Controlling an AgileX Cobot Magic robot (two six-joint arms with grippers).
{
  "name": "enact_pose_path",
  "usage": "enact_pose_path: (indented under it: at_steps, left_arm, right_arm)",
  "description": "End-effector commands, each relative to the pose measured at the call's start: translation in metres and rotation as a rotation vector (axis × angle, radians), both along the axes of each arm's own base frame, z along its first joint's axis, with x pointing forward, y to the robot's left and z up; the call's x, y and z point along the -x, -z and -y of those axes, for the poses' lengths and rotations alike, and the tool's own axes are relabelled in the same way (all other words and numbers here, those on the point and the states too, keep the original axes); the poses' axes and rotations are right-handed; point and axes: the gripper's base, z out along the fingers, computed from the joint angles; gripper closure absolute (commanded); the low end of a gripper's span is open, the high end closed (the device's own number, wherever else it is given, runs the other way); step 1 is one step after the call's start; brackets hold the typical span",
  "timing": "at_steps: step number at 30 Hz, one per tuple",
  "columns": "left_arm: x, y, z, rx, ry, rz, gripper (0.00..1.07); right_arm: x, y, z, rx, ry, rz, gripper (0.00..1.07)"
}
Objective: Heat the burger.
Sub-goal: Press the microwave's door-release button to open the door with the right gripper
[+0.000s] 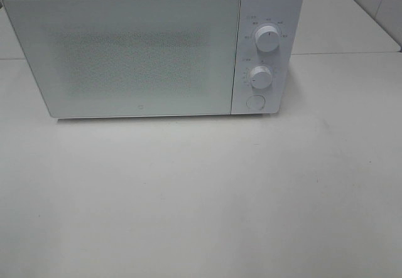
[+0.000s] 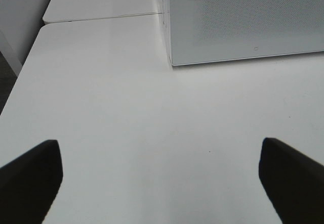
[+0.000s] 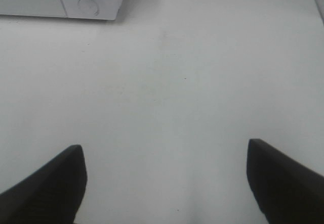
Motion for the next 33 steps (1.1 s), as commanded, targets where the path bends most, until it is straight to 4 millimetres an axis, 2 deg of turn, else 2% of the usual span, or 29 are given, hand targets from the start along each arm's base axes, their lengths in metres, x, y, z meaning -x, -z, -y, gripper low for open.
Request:
enact_pose_path:
  at_steps: [1,9,21,33]
  left_arm:
    - [0.003,0.001,0.0,0.003,-0.005,0.019,0.09]
    - [0.003,0.001,0.0,0.003,-0.005,0.019,0.09]
    - [0.002,0.001,0.0,0.004,-0.005,0.015,0.09]
    - [0.002,0.001,0.0,0.004,-0.005,0.015,0.09]
  right_arm:
    - [0.016,0.002,0.004,-0.017,0.094,0.071,0.29]
    - [0.037,0.002,0.005,-0.032,0.171,0.194,0.32]
    - [0.036,0.002,0.003,-0.05,0.161,0.189,0.29]
    - [0.036,0.002,0.004,-0.046,0.164,0.19,0.32]
